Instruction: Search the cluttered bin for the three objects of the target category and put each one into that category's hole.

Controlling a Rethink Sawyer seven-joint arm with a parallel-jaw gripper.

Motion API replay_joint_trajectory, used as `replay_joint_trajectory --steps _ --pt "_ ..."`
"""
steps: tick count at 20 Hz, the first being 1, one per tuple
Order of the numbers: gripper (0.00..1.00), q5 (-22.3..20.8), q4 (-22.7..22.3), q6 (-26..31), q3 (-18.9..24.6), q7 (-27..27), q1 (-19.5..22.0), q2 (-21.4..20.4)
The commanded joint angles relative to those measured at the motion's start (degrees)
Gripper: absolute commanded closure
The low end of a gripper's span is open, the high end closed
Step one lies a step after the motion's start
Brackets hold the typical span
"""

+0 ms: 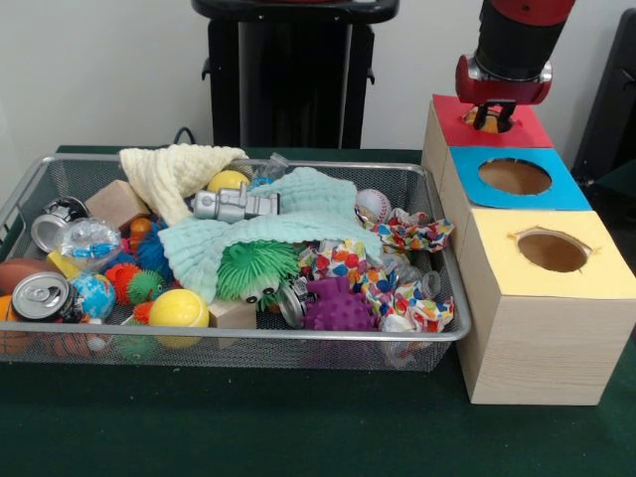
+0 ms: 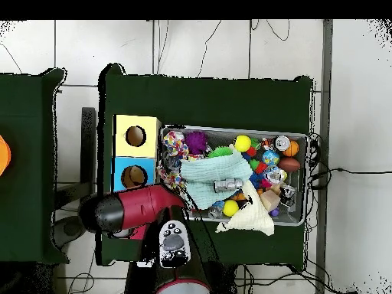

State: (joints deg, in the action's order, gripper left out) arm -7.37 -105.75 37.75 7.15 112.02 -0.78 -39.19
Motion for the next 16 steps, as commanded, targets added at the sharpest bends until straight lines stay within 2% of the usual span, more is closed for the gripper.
replay_joint_trajectory --steps 1,8,9,16 --pt "1.0 1.4 3.9 0.2 0.6 4.9 3.0 -2.9" --pt "1.0 1.2 4.0 -0.2 0.7 4.7 3.1 -2.4" --pt "0.0 1.0 4.0 -0.1 0.6 4.6 3.1 -2.5" --pt "0.0 1.3 4.0 -0.8 0.4 5.6 2.9 -2.3"
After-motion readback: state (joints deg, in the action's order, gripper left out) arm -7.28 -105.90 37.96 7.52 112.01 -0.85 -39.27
